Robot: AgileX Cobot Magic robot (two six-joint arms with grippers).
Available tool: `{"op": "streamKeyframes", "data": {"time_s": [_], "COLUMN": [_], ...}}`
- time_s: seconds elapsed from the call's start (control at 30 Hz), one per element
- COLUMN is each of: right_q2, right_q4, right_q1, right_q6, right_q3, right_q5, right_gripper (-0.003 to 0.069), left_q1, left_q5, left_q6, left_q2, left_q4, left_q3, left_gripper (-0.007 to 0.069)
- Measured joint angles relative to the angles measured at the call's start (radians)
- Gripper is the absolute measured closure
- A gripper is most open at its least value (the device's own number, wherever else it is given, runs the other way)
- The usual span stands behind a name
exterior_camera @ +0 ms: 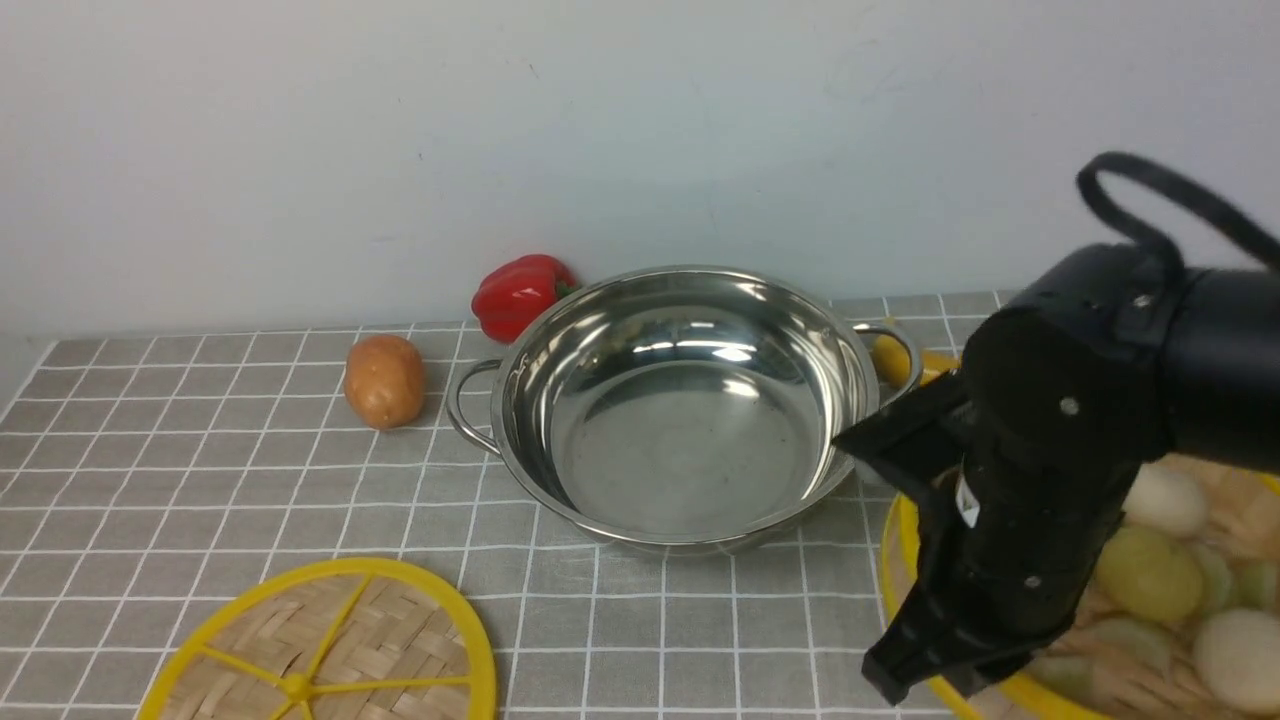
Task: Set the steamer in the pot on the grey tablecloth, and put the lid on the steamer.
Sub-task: 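Reach for and grasp the rim of the bamboo steamer holding the buns with the right gripper, then place the bamboo steamer basket of food into the steel pot with the right gripper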
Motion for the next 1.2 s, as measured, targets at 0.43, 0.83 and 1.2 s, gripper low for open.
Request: {"op": "streamKeyframes", "data": {"time_s": [0.43, 0.83, 1.2], "right_q2": [-0.115, -0.005, 0.177], "right_q4": [-0.006, 0.027, 0.036], "right_q1": [0.000, 0.000, 0.000], "right_q6": [-0.082, -0.368, -0.631], "right_q3": [-0.176, -0.378, -0.496], "right_q5": [0.025, 0.039, 0.045], "right_gripper": [0.0599, 0.0599, 0.0599], "left_q1": [0.000, 0.000, 0.000], "left_q5": [0.000, 0.000, 0.000], "left_q6": [0.000, 0.000, 0.000], "left_q2": [0.000, 0.000, 0.000], "left_q4": [0.000, 0.000, 0.000], "left_q3": [0.000, 0.000, 0.000], "left_gripper": [0.0382, 0.0382, 0.0382]}}
